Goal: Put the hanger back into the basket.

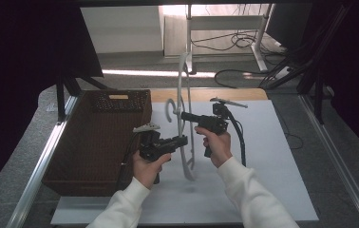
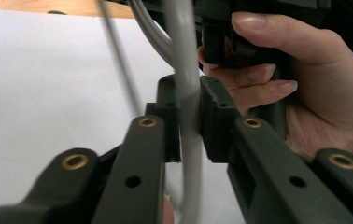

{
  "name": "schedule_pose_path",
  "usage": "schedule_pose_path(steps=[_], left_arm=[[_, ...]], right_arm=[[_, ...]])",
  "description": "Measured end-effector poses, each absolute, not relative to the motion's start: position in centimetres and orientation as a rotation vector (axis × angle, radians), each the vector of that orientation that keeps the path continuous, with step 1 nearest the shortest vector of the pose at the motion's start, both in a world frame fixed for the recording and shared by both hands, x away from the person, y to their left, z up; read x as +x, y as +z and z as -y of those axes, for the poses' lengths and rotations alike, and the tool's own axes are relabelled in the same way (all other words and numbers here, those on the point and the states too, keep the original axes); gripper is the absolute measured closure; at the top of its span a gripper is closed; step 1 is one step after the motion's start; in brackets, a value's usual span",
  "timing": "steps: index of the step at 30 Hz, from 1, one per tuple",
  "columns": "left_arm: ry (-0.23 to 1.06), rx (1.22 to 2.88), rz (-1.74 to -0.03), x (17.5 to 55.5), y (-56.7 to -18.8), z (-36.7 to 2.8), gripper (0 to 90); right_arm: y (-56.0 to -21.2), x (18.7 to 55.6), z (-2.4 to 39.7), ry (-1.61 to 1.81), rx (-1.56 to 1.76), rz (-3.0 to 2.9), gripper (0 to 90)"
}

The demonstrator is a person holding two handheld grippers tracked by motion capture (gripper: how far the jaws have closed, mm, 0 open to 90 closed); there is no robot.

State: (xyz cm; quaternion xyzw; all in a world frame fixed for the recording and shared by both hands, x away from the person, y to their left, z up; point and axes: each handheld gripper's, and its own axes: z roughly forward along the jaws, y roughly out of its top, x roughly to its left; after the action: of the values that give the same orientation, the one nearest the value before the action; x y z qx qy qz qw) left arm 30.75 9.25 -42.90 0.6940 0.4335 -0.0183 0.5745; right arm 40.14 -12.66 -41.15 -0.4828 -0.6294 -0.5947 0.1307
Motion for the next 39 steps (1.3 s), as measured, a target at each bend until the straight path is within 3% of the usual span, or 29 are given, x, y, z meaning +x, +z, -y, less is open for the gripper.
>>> schedule_pose_path(steps=[11,18,23,39], left_arm=[[-0.089,1.608,-0.989,31.0,-42.7,-10.2,81.4],[-0.12,1.571,-0.994,31.2,-42.5,-11.3,81.5],[-0.13,1.572,-0.983,31.1,-42.1,-12.0,81.4],[-0.121,1.649,-0.944,29.8,-39.8,-14.1,81.5]], right_arm=[[-41.3,40.1,12.7,-1.712,-1.389,1.853,75.5],[-40.7,39.8,13.7,-1.739,-1.371,1.919,54.8],[-39.7,38.7,15.4,-1.78,-1.333,2.024,45.1],[-41.8,35.7,20.5,-1.607,-1.282,2.412,35.4]])
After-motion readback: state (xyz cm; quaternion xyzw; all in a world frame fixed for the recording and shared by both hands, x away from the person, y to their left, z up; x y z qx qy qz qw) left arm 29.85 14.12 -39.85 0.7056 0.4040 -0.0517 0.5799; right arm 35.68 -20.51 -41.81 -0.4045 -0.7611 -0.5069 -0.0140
